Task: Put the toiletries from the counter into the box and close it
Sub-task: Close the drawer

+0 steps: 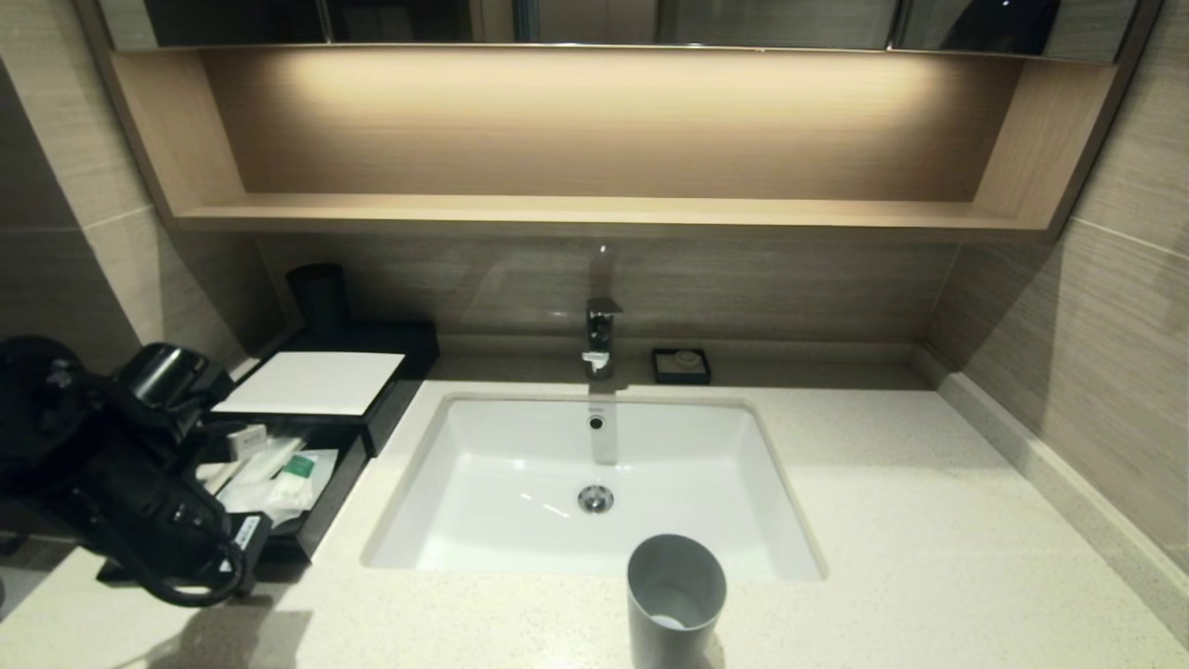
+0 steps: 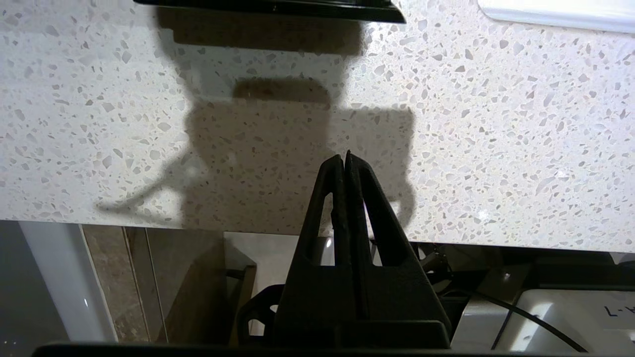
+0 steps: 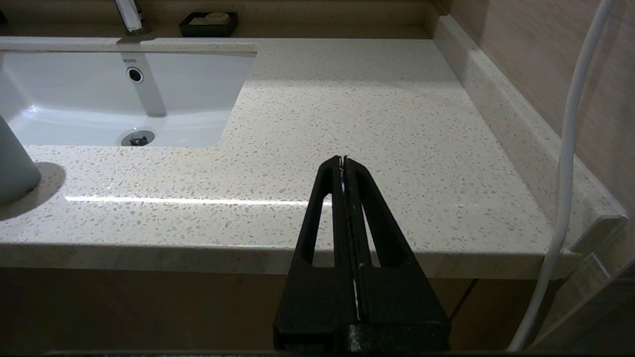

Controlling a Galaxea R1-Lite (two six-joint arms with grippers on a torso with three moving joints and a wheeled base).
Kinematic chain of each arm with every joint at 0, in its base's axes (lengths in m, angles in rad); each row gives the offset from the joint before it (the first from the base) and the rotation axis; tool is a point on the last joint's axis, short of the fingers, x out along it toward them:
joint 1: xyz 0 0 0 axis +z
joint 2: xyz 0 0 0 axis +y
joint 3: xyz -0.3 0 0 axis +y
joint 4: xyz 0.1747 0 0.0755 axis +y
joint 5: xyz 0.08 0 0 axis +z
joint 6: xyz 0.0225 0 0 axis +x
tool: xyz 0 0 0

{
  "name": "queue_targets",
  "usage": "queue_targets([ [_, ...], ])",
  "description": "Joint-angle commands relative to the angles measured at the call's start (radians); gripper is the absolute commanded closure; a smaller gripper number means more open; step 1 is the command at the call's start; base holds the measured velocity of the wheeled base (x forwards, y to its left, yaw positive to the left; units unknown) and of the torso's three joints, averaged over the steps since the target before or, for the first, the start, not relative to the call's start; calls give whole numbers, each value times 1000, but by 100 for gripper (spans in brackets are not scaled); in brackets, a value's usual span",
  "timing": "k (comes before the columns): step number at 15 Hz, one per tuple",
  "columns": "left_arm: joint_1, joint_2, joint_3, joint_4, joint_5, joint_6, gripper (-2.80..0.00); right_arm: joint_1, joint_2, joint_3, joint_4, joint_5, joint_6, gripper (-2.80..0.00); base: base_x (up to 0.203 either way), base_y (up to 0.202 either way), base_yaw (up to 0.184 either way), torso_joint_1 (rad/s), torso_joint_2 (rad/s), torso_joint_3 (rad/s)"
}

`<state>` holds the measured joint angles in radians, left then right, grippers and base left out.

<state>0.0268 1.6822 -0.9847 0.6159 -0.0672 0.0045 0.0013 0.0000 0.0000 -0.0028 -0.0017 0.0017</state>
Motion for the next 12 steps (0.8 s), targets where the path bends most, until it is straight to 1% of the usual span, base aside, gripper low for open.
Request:
queue_targets([
  [1,3,11,1,-8,0,0,0,0,0,0,0,0,0,0,0,0,0,0,0,0],
  [10,28,51,8,-82,13,5,0,0,0,2,0,0,0,0,0,0,0,0,0,0],
  [12,30,66,9,-84,29,2,0,0,0,2,0,0,0,0,0,0,0,0,0,0],
])
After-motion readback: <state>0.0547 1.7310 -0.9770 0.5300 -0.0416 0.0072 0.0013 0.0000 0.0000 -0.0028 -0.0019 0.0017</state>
